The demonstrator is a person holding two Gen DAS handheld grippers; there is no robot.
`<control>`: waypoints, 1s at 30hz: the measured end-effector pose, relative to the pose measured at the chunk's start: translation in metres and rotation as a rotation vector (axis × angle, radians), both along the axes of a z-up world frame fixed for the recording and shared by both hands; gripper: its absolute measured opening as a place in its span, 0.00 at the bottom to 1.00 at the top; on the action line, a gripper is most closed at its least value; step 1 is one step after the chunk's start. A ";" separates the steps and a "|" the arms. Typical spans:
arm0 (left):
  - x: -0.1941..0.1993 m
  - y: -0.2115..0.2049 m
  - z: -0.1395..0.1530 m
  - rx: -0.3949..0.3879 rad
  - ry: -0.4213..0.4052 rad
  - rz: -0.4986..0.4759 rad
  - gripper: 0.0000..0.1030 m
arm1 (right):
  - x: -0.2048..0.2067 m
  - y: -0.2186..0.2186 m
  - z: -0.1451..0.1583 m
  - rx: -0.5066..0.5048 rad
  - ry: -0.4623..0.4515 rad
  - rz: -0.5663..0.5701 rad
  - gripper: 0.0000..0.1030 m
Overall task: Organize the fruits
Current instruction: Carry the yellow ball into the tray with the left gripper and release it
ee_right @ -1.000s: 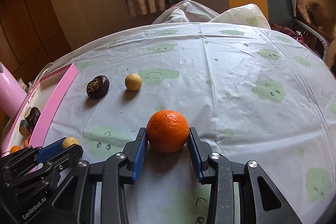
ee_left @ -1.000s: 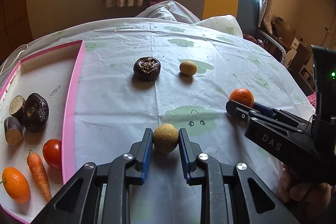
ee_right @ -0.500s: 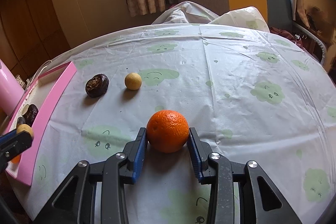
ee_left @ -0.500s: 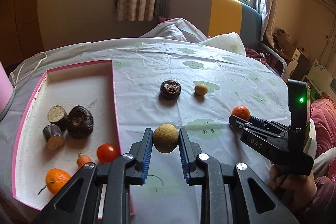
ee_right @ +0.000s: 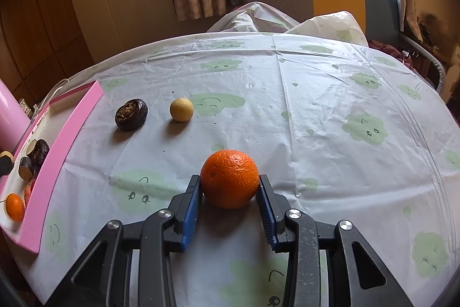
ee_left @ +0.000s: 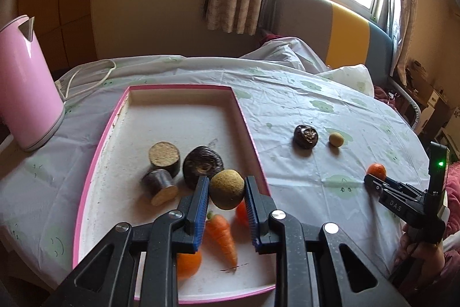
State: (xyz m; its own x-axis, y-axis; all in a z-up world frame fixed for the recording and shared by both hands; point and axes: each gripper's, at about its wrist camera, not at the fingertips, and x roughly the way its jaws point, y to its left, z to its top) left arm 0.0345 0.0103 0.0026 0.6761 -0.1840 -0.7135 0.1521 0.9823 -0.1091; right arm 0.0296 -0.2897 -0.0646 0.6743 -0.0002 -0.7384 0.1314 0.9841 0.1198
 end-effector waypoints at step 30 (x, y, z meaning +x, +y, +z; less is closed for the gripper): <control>0.013 0.051 -0.013 0.040 0.046 0.205 0.31 | 0.000 -0.001 0.000 0.004 -0.002 -0.001 0.38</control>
